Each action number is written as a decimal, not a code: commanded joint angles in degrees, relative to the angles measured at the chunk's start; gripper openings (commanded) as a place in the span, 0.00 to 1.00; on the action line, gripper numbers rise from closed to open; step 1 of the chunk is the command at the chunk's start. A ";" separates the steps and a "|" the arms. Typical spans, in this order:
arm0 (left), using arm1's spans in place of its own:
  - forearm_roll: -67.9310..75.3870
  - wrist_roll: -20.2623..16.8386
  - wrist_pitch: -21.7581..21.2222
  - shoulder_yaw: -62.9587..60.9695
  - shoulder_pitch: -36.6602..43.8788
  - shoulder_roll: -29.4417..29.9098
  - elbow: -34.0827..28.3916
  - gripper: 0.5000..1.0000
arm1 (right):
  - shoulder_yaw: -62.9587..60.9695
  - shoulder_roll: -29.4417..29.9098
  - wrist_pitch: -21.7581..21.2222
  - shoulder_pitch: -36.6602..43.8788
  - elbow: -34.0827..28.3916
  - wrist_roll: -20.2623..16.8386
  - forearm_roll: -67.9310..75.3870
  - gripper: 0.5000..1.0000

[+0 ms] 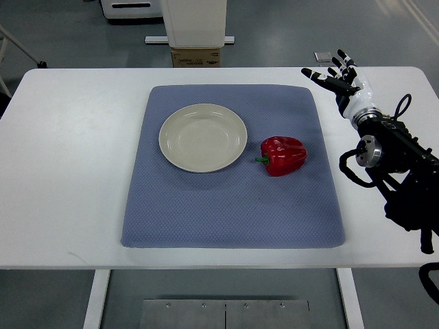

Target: Place red pepper on plate with right hand

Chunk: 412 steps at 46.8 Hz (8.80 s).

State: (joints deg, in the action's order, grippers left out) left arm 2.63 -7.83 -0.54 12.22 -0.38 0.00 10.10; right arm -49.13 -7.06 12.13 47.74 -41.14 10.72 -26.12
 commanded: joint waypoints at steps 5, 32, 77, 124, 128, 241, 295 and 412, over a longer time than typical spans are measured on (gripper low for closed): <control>0.00 0.01 0.01 0.00 -0.06 0.00 0.00 1.00 | -0.09 -0.23 -0.09 0.42 0.00 0.00 0.02 1.00; 0.00 0.01 0.01 0.00 0.03 0.00 0.00 1.00 | 0.00 -0.41 -0.35 0.25 0.09 0.09 0.02 1.00; 0.00 0.01 0.01 0.00 0.03 0.00 0.00 1.00 | -0.61 -0.06 -2.20 -0.19 0.09 3.95 1.16 1.00; 0.00 0.01 0.01 0.00 -0.06 0.00 0.00 1.00 | 6.06 -1.99 -9.58 1.21 -0.17 4.40 1.07 0.98; 0.00 0.01 0.01 0.00 0.03 0.00 0.00 1.00 | 7.91 -2.87 -11.25 1.48 -0.79 4.48 1.07 0.97; 0.00 0.01 0.01 0.00 0.03 0.00 0.00 1.00 | 61.88 -20.62 -14.77 22.04 -16.78 16.88 -20.02 0.92; 0.00 0.01 0.01 0.00 0.03 0.00 0.00 1.00 | 65.83 -15.61 -12.66 21.34 -11.60 16.61 -20.02 0.75; 0.00 0.01 0.01 0.00 -0.06 0.00 0.00 1.00 | 57.83 -4.55 -12.66 25.03 -6.24 -0.35 -17.03 0.00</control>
State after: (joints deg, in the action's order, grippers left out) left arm 2.64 -7.82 -0.53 12.22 -0.35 0.00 10.11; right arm 8.79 -13.04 -0.61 72.40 -47.45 11.10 -43.15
